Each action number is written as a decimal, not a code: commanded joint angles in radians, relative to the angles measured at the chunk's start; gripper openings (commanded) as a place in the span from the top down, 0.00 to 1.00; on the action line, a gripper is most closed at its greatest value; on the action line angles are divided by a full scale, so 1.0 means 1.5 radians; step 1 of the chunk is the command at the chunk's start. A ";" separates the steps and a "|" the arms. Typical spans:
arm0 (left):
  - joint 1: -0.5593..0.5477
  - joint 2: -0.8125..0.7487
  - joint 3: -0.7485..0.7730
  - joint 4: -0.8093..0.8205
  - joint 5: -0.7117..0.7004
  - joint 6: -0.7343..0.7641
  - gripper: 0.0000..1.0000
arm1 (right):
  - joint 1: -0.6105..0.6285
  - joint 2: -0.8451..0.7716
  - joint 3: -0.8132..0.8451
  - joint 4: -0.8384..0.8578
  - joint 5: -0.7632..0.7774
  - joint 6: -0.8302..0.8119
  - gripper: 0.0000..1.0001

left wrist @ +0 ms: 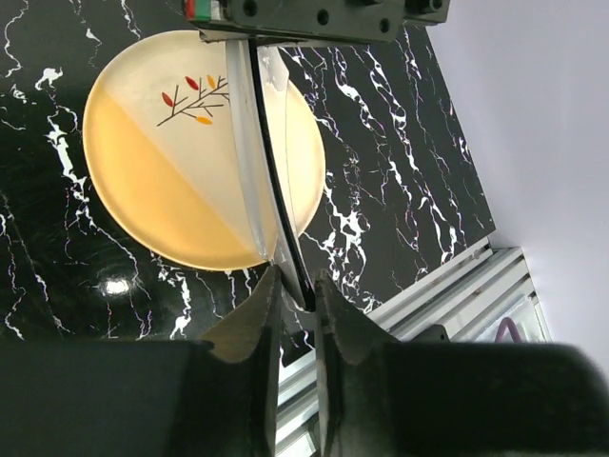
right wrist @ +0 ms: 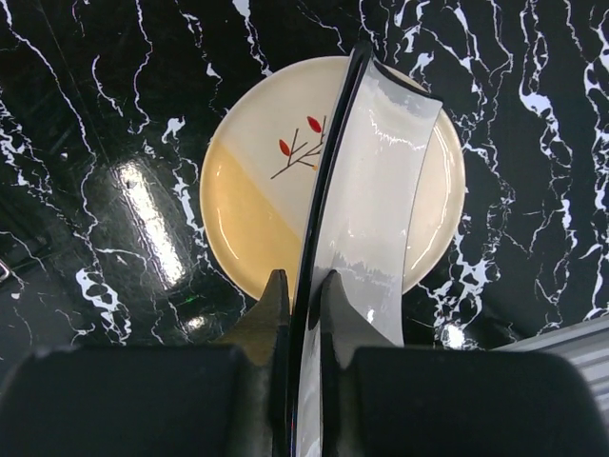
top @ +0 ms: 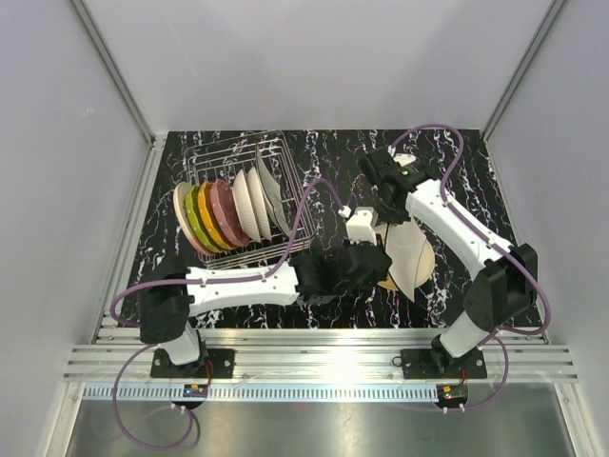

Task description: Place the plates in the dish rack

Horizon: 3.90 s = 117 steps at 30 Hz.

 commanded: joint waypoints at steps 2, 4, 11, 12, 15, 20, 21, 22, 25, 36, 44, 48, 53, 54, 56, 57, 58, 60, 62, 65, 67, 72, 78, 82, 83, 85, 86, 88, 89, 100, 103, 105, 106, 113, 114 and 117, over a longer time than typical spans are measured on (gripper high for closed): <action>0.018 -0.034 0.023 -0.048 -0.093 0.024 0.71 | -0.028 0.009 -0.003 0.061 -0.082 -0.052 1.00; 0.018 -0.039 0.023 -0.044 -0.088 0.025 0.53 | -0.040 0.002 -0.002 0.070 -0.106 -0.056 1.00; 0.019 -0.084 0.008 -0.039 -0.056 0.026 0.24 | -0.079 -0.025 -0.024 0.085 -0.159 -0.076 1.00; 0.018 -0.090 0.005 -0.034 -0.040 0.029 0.23 | -0.081 -0.028 -0.026 0.084 -0.163 -0.078 1.00; 0.019 -0.118 0.004 -0.030 -0.004 0.040 0.18 | -0.086 -0.039 -0.017 0.072 -0.167 -0.089 1.00; 0.026 -0.153 0.046 -0.067 0.110 0.083 0.11 | -0.104 -0.079 -0.038 0.052 -0.176 -0.114 1.00; 0.026 -0.159 0.065 -0.100 0.121 0.089 0.06 | -0.106 -0.087 -0.044 0.053 -0.178 -0.114 1.00; 0.031 -0.179 0.066 -0.108 0.124 0.105 0.04 | -0.109 -0.094 -0.048 0.052 -0.181 -0.113 1.00; 0.054 -0.225 0.062 -0.139 0.128 0.147 0.01 | -0.114 -0.121 -0.060 0.051 -0.193 -0.120 1.00; 0.211 -0.424 0.068 -0.289 0.001 0.302 0.01 | -0.121 -0.222 -0.029 0.023 -0.199 -0.120 1.00; 0.249 -0.529 0.001 -0.262 -0.234 0.456 0.01 | -0.125 -0.249 0.045 0.023 -0.227 -0.110 1.00; 0.273 -0.613 -0.122 -0.169 -0.280 0.515 0.01 | -0.127 -0.241 0.033 0.046 -0.236 -0.108 1.00; 0.291 -0.628 -0.229 -0.119 -0.317 0.532 0.01 | -0.130 -0.233 0.008 0.075 -0.267 -0.107 1.00; 0.296 -0.621 -0.231 -0.121 -0.316 0.532 0.01 | -0.133 -0.233 0.007 0.080 -0.271 -0.106 1.00; 0.298 -0.613 -0.229 -0.128 -0.317 0.532 0.01 | -0.138 -0.232 0.007 0.087 -0.278 -0.108 1.00; 0.299 -0.607 -0.229 -0.129 -0.317 0.535 0.01 | -0.142 -0.233 0.009 0.095 -0.291 -0.108 1.00; 0.300 -0.605 -0.231 -0.127 -0.319 0.535 0.01 | -0.146 -0.232 0.017 0.099 -0.291 -0.107 1.00; 0.305 -0.608 -0.236 -0.123 -0.328 0.541 0.01 | -0.148 -0.230 0.029 0.112 -0.333 -0.107 1.00; 0.305 -0.616 -0.239 -0.126 -0.348 0.546 0.01 | -0.153 -0.220 0.047 0.123 -0.358 -0.104 1.00; 0.305 -0.658 -0.270 -0.086 -0.369 0.573 0.01 | -0.158 -0.193 0.067 0.143 -0.407 -0.101 1.00; 0.305 -0.690 -0.286 -0.065 -0.371 0.580 0.01 | -0.159 -0.167 0.084 0.155 -0.456 -0.096 1.00; 0.306 -0.715 -0.303 -0.038 -0.395 0.594 0.01 | -0.161 -0.108 0.150 0.173 -0.532 -0.086 1.00; 0.310 -0.700 -0.300 -0.037 -0.401 0.612 0.01 | -0.162 -0.042 0.241 0.182 -0.595 -0.077 1.00; 0.312 -0.700 -0.302 -0.036 -0.407 0.614 0.01 | -0.173 0.005 0.330 0.179 -0.634 -0.070 1.00; 0.311 -0.702 -0.303 -0.033 -0.409 0.616 0.01 | -0.174 0.015 0.346 0.183 -0.658 -0.064 1.00; 0.313 -0.704 -0.307 -0.029 -0.409 0.619 0.01 | -0.176 0.050 0.394 0.187 -0.696 -0.049 1.00; 0.314 -0.703 -0.308 -0.028 -0.408 0.619 0.01 | -0.176 0.063 0.411 0.187 -0.696 -0.041 1.00; 0.317 -0.700 -0.308 -0.024 -0.408 0.623 0.01 | -0.175 0.099 0.456 0.188 -0.727 -0.022 1.00; 0.318 -0.695 -0.309 -0.024 -0.409 0.625 0.01 | -0.176 0.109 0.468 0.195 -0.739 -0.017 1.00; 0.346 -0.675 -0.302 -0.032 -0.390 0.613 0.01 | -0.143 0.203 0.542 0.242 -0.808 0.012 1.00; 0.348 -0.674 -0.302 -0.034 -0.388 0.611 0.01 | -0.128 0.232 0.568 0.238 -0.803 0.009 1.00; 0.349 -0.675 -0.303 -0.035 -0.388 0.611 0.01 | -0.118 0.252 0.592 0.225 -0.788 -0.001 1.00; 0.349 -0.675 -0.302 -0.035 -0.386 0.610 0.01 | -0.108 0.259 0.600 0.220 -0.781 -0.007 1.00; 0.350 -0.672 -0.299 -0.044 -0.374 0.601 0.01 | -0.073 0.311 0.637 0.173 -0.717 -0.044 1.00; 0.350 -0.670 -0.297 -0.046 -0.374 0.600 0.01 | -0.071 0.319 0.641 0.170 -0.711 -0.051 1.00; 0.350 -0.670 -0.296 -0.048 -0.372 0.601 0.01 | -0.062 0.339 0.655 0.162 -0.703 -0.057 1.00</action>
